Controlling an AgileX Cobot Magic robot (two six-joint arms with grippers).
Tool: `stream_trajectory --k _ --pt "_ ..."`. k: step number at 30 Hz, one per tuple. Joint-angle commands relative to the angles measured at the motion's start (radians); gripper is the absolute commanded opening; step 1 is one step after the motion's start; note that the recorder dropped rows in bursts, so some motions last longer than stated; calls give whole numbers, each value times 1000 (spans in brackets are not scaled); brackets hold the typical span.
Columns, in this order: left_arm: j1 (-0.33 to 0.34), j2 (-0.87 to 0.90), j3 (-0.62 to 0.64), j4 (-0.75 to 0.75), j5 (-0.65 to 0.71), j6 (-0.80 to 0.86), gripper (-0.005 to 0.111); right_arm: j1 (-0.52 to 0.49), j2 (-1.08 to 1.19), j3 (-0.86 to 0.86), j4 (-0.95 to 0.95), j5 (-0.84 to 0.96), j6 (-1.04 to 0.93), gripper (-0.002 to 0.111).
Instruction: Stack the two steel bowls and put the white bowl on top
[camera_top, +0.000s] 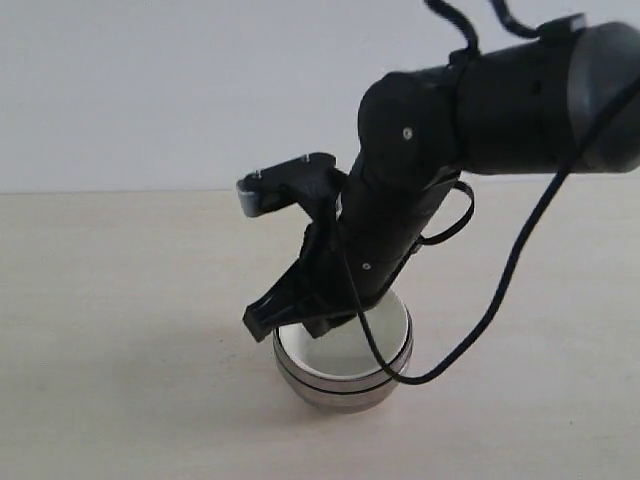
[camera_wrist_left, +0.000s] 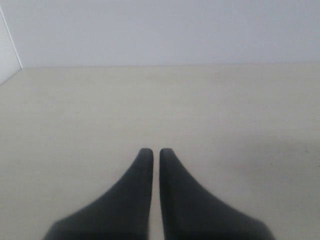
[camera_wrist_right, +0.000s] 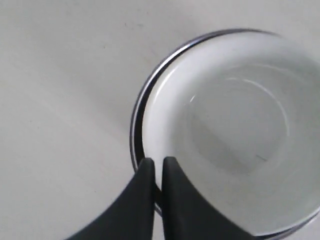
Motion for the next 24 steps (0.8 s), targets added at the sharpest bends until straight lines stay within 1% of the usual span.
stream_trajectory --k 1,3,5,7,14,19,24 --pt "3 -4 4 -7 -2 3 4 1 -128 3 -52 -11 4 0" --pt "3 -4 4 -7 -2 3 4 1 -162 3 -151 -3 106 0" --pt "3 -4 4 -7 -2 3 4 1 -148 8 -267 50 189 0" --pt "3 -4 4 -7 -2 3 4 1 -141 50 -335 26 243 0" --pt "3 -4 4 -7 -2 3 4 -1 -164 173 -339 -131 254 0" --pt "3 -4 4 -7 -2 3 4 -1 -348 316 -342 -297 262 0" --pt "3 -4 4 -7 -2 3 4 -1 -533 439 -366 -393 262 0"
